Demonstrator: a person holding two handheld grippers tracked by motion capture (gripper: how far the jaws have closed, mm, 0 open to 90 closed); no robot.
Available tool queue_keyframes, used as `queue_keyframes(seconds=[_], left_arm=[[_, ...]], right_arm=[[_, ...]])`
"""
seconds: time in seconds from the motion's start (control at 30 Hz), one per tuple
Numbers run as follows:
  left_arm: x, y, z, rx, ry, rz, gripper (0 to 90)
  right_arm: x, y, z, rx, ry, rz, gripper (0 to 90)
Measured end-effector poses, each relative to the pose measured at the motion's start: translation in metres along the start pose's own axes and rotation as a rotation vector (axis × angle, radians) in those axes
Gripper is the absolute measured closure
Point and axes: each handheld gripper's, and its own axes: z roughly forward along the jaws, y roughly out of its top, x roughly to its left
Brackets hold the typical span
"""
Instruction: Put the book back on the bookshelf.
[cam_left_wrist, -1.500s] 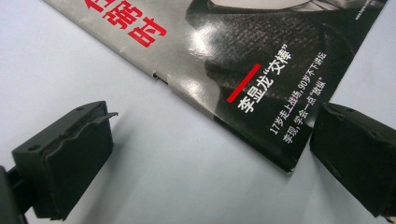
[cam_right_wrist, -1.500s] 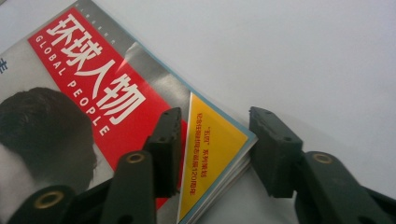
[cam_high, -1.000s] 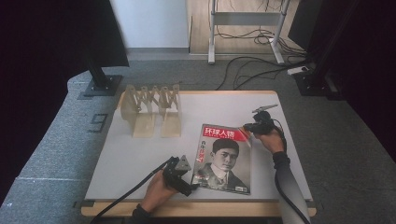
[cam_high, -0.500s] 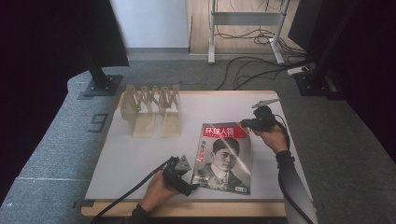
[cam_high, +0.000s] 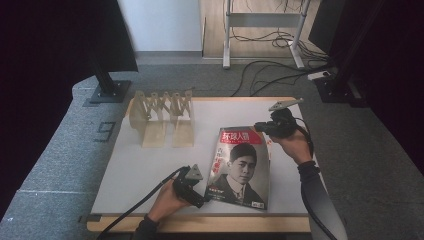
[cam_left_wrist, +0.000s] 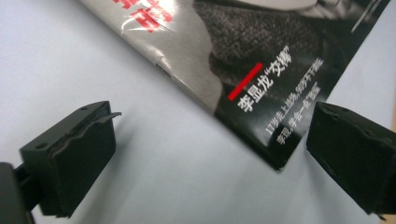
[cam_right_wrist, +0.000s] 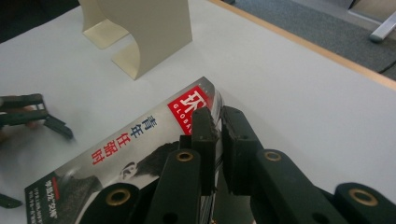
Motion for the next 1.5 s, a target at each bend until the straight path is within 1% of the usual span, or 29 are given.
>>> queue_keyframes(seconds=[0.07, 0.1, 0.2, 0.3, 0.37, 0.57, 0.6, 0.63, 0.67, 0.73, 0.77, 0.8, 0.83, 0.9, 0.97, 1.03, 1.07, 1.1, 1.13, 1.17, 1.2, 1.27, 1.3, 1.33, 1.37, 1.4, 1.43, 1.47, 1.5], left_arm=[[0.007, 0.002, -0.003, -0.025, -0.016, -0.017, 3.0], [0.013, 0.005, -0.007, -0.059, -0.046, -0.041, 5.5], [0.017, 0.009, -0.010, -0.064, -0.057, -0.046, 6.2], [0.021, 0.018, -0.015, -0.073, -0.076, -0.033, 8.5], [0.023, 0.026, -0.017, -0.070, -0.082, -0.025, 8.9], [0.030, 0.041, -0.016, -0.069, -0.108, -0.006, 14.6], [0.031, 0.046, -0.013, -0.062, -0.114, 0.005, 15.3], [0.031, 0.046, -0.013, -0.062, -0.114, 0.005, 16.2], [0.033, 0.048, -0.011, -0.063, -0.129, 0.008, 16.2], [0.034, 0.052, -0.007, -0.052, -0.142, 0.012, 20.4], [0.035, 0.053, -0.004, -0.043, -0.140, 0.021, 20.4], [0.035, 0.055, 0.000, -0.035, -0.153, 0.030, 22.0], [0.036, 0.056, 0.003, -0.030, -0.169, 0.033, 25.3], [0.036, 0.058, 0.009, -0.016, -0.187, 0.038, 30.1], [0.036, 0.059, 0.013, -0.013, -0.215, 0.048, 39.5], [0.035, 0.060, 0.015, -0.010, -0.237, 0.050, 44.9], [0.036, 0.061, 0.015, -0.009, -0.251, 0.045, 51.5], [0.037, 0.062, 0.014, -0.015, -0.272, 0.038, 59.3], [0.039, 0.062, 0.011, -0.035, -0.298, 0.029, 59.3], [0.039, 0.063, 0.008, -0.052, -0.315, 0.031, 65.2], [0.038, 0.064, 0.006, -0.053, -0.312, 0.046, 68.8], [0.036, 0.066, 0.000, -0.061, -0.287, 0.066, 74.1], [0.036, 0.066, -0.002, -0.065, -0.276, 0.073, 74.1], [0.035, 0.068, -0.007, -0.085, -0.249, 0.076, 75.9], [0.036, 0.069, -0.011, -0.098, -0.221, 0.091, 77.6], [0.036, 0.071, -0.020, -0.121, -0.151, 0.120, 80.6], [0.036, 0.071, -0.020, -0.121, -0.151, 0.120, 81.9], [0.038, 0.072, -0.032, -0.153, -0.106, 0.127, 83.6], [0.038, 0.072, -0.032, -0.153, -0.106, 0.127, 85.0]], right_arm=[[0.004, 0.004, -0.005, -0.008, 0.002, -0.014, 83.3], [0.007, 0.007, -0.010, -0.012, 0.008, -0.020, 83.3], [0.011, 0.012, -0.016, -0.018, 0.009, -0.035, 83.3], [0.016, 0.017, -0.025, -0.035, 0.016, -0.050, 83.3], [0.019, 0.020, -0.031, -0.045, 0.021, -0.063, 83.3], [0.030, 0.031, -0.049, -0.081, 0.030, -0.105, 83.3], [0.033, 0.033, -0.053, -0.091, 0.036, -0.116, 83.3], [0.033, 0.033, -0.053, -0.091, 0.036, -0.116, 83.3], [0.034, 0.034, -0.055, -0.094, 0.037, -0.119, 83.3], [0.037, 0.036, -0.059, -0.104, 0.041, -0.133, 83.3], [0.037, 0.036, -0.059, -0.104, 0.041, -0.133, 83.3], [0.038, 0.037, -0.061, -0.105, 0.043, -0.137, 83.3], [0.039, 0.037, -0.062, -0.107, 0.047, -0.144, 83.3], [0.040, 0.037, -0.063, -0.112, 0.050, -0.149, 83.3], [0.041, 0.038, -0.065, -0.113, 0.056, -0.157, 83.3], [0.041, 0.037, -0.066, -0.115, 0.060, -0.161, 83.3], [0.041, 0.036, -0.066, -0.118, 0.062, -0.166, 83.3], [0.041, 0.036, -0.067, -0.118, 0.062, -0.167, 83.3], [0.041, 0.036, -0.067, -0.118, 0.062, -0.167, 83.3], [0.041, 0.036, -0.067, -0.120, 0.062, -0.167, 83.3], [0.040, 0.035, -0.068, -0.121, 0.060, -0.166, 83.3], [0.038, 0.035, -0.071, -0.134, 0.051, -0.163, 83.3], [0.038, 0.035, -0.071, -0.134, 0.051, -0.163, 83.3], [0.038, 0.036, -0.072, -0.143, 0.050, -0.160, 83.3], [0.038, 0.037, -0.075, -0.156, 0.050, -0.160, 83.2], [0.038, 0.039, -0.082, -0.188, 0.058, -0.155, 83.1], [0.038, 0.040, -0.085, -0.202, 0.061, -0.155, 83.2], [0.038, 0.041, -0.090, -0.216, 0.061, -0.152, 83.2], [0.038, 0.041, -0.090, -0.216, 0.061, -0.152, 83.2]])
